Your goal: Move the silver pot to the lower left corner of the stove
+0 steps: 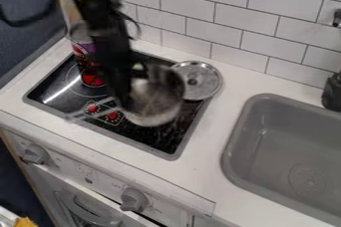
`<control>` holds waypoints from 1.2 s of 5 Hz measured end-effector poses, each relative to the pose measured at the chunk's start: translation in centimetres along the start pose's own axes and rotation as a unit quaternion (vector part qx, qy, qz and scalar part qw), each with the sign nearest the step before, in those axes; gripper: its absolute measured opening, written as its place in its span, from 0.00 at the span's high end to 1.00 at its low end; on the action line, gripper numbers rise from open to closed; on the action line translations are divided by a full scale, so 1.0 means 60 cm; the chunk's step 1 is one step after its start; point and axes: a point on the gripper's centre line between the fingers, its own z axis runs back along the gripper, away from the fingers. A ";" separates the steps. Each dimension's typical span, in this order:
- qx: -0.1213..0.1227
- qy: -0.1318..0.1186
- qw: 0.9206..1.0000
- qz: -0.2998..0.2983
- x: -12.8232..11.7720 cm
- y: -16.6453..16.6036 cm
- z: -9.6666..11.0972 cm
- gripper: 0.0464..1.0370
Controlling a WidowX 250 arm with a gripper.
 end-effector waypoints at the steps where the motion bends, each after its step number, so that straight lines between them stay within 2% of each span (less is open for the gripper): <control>1: -0.002 -0.006 1.000 0.022 0.006 0.038 0.029 0.97; 2: 0.011 -0.022 0.998 0.062 0.013 0.081 0.046 0.97; 3: 0.025 -0.017 0.993 0.113 0.011 0.136 0.044 0.97; 4: 0.041 -0.006 0.988 0.149 0.009 0.179 0.032 0.97; 5: 0.046 0.005 0.984 0.170 0.015 0.217 0.000 0.97; 6: 0.050 0.017 0.981 0.186 0.016 0.228 -0.027 0.97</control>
